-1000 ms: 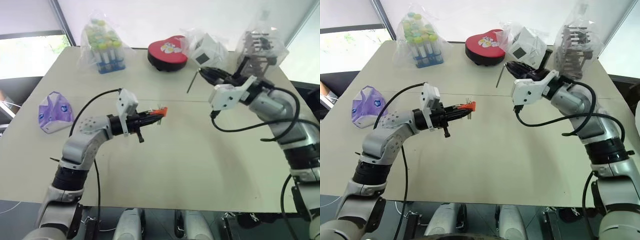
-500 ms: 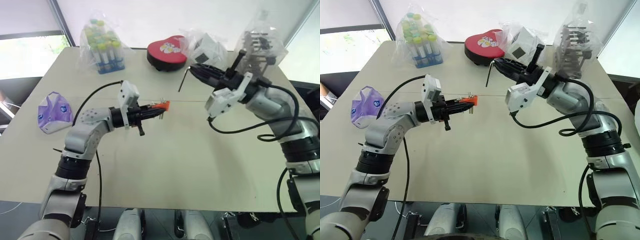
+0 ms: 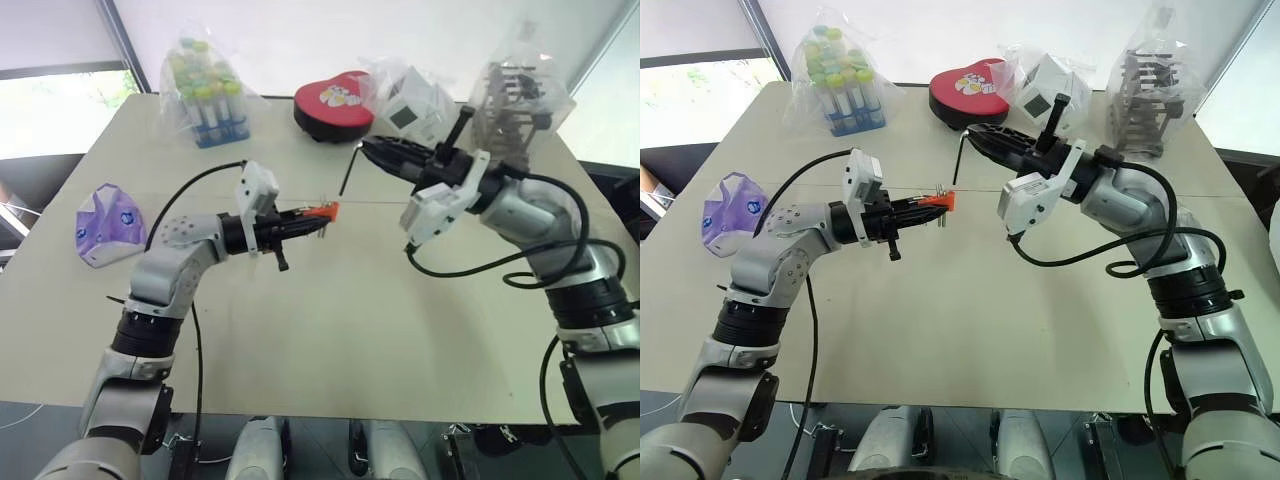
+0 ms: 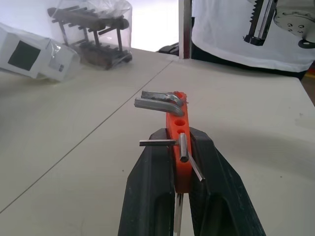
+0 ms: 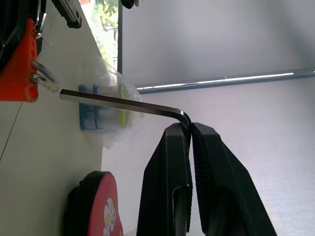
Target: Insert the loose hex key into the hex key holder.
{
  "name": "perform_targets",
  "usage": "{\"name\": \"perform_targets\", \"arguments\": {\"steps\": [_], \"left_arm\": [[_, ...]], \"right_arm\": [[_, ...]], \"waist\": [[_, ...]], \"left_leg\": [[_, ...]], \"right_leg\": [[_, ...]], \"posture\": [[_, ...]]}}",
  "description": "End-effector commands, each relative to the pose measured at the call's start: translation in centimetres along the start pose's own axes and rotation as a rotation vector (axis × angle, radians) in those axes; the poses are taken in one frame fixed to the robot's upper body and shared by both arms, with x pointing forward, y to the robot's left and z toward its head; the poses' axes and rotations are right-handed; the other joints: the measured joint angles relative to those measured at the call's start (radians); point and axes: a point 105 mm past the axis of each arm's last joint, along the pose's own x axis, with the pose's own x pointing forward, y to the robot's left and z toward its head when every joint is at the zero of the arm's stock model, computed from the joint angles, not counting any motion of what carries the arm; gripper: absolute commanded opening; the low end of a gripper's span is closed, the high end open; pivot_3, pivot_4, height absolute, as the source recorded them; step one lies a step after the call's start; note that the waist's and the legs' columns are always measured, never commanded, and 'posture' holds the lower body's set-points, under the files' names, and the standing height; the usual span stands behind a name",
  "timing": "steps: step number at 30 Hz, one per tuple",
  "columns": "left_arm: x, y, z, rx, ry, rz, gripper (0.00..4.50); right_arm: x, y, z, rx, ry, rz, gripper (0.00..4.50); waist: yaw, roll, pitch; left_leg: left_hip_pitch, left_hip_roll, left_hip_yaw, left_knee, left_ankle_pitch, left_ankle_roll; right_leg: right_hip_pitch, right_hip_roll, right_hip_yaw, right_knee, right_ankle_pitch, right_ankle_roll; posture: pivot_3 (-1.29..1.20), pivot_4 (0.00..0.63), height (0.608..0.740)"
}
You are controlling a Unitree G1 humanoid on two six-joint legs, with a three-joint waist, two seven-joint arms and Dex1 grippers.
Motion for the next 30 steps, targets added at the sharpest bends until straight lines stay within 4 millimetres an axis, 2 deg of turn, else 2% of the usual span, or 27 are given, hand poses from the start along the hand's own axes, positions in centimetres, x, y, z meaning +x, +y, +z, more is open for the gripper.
{"name": "perform_targets", "arguments": {"steps": [1, 30], "left_arm": [[0.2, -0.2, 1.7, 0.054, -0.042, -0.013, 0.00], [0.5, -1.1, 2.3, 0.045, -0.060, -0.039, 0.00]], "right_arm": [[0.0, -1.2, 0.5, -0.011, -0.012, -0.047, 0.05], [-0.1, 0.1, 0.5, 0.030, 0.007, -0.030, 0.05]], "waist": [[0.000, 0.000, 0.000], [0.000, 0.000, 0.000]], "left_leg": [[0.000, 0.000, 0.000, 0.000, 0.000, 0.000], [0.000, 0.000, 0.000, 0.000, 0.000, 0.000]], "right_leg": [[0.000, 0.000, 0.000, 0.000, 0.000, 0.000], [0.000, 0.000, 0.000, 0.001, 0.000, 0.000]], "posture": [[0.00, 0.150, 0.740], [0.00, 0.150, 0.740]]}}
